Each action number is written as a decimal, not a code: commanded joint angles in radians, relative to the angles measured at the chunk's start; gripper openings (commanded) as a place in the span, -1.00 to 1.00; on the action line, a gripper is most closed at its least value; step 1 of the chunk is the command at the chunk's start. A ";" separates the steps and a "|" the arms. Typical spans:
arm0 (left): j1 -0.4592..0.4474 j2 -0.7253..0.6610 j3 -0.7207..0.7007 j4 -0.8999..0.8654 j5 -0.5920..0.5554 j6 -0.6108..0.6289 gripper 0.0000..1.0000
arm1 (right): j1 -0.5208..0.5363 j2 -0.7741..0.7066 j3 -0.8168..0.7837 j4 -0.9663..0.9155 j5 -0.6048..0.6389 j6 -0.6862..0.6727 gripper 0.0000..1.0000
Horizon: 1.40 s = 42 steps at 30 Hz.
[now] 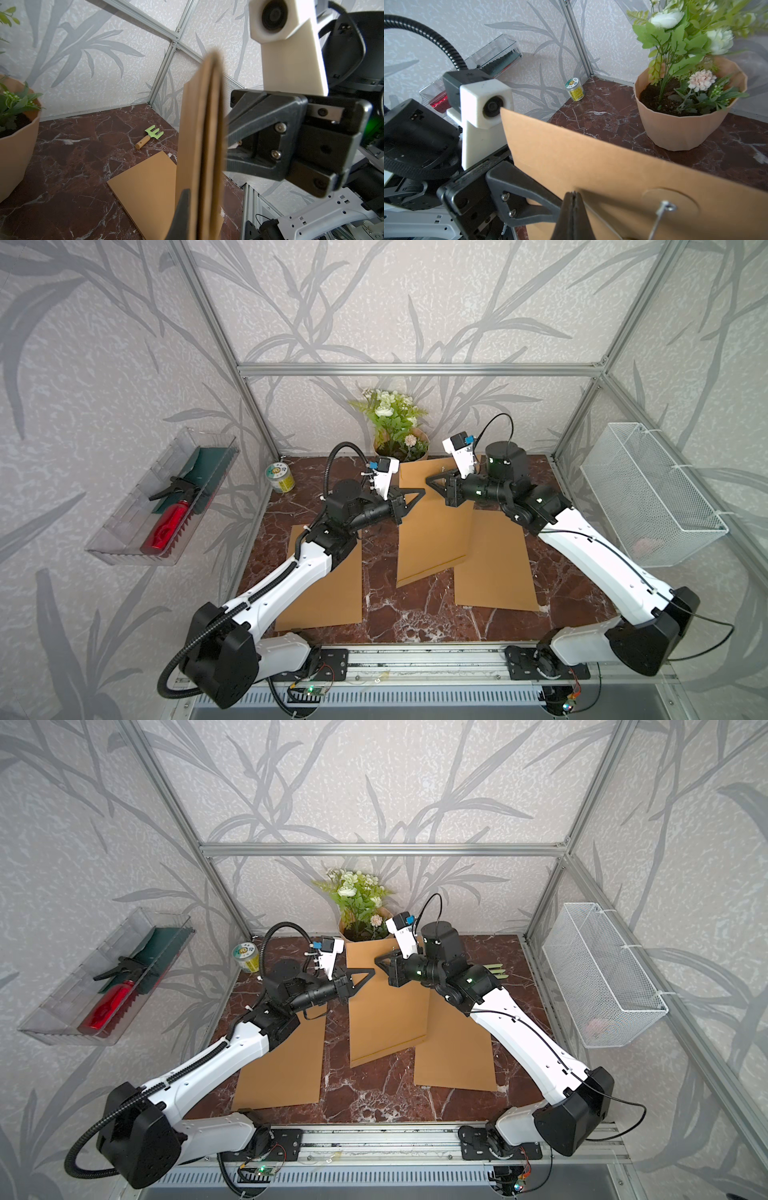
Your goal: Open the file bag
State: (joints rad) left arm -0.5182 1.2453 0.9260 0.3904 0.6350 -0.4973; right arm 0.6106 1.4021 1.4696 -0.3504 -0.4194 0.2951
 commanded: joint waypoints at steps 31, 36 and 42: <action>0.000 -0.029 0.018 0.150 -0.146 -0.046 -1.00 | 0.020 -0.132 -0.222 0.000 0.079 0.026 -1.00; 0.003 -0.035 0.016 0.148 -0.144 -0.044 -1.00 | 0.015 -0.135 -0.226 -0.019 0.095 0.015 -1.00; 0.007 -0.049 0.011 0.133 -0.143 -0.036 -1.00 | 0.001 -0.140 -0.237 -0.022 0.105 0.011 -1.00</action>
State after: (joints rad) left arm -0.5159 1.2354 0.9264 0.4927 0.4950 -0.5346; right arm 0.6182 1.2926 1.2411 -0.3592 -0.3305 0.3206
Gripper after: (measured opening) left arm 0.048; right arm 0.046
